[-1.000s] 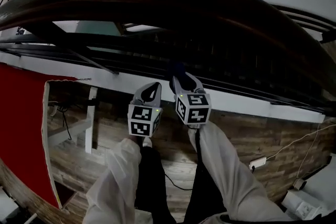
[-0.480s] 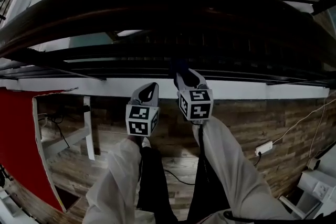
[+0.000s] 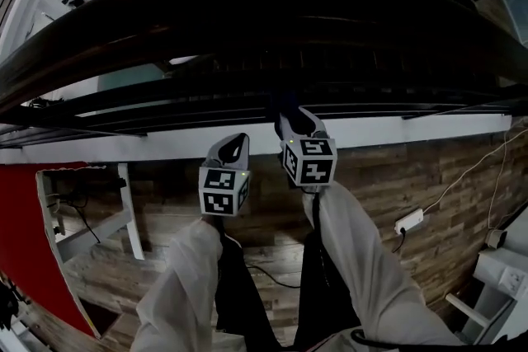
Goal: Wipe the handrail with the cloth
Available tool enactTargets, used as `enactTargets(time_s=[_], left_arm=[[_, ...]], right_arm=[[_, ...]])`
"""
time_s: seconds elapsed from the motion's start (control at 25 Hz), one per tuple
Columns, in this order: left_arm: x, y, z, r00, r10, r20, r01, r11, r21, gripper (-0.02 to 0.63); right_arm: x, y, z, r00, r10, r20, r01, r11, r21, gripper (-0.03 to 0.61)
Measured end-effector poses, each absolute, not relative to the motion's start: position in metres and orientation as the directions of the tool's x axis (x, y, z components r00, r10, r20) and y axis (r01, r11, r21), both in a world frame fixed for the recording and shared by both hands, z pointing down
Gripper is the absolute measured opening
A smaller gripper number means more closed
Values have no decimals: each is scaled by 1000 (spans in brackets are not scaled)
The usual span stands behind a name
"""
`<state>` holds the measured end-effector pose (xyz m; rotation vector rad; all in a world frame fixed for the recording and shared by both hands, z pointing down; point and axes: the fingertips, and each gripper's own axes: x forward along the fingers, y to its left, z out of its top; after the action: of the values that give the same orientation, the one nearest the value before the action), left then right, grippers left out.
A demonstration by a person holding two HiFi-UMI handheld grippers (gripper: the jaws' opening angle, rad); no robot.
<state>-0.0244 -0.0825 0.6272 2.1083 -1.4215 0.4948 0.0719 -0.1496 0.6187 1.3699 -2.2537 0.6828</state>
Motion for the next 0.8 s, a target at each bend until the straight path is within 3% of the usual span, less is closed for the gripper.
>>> enactTargets(time_s=[0.8], left_arm=[[145,-109,635,501,-661,558,-865,-407,294,3]], right_arm=[[249,-178,621,-314,-740,595,-948,279,-152,84]])
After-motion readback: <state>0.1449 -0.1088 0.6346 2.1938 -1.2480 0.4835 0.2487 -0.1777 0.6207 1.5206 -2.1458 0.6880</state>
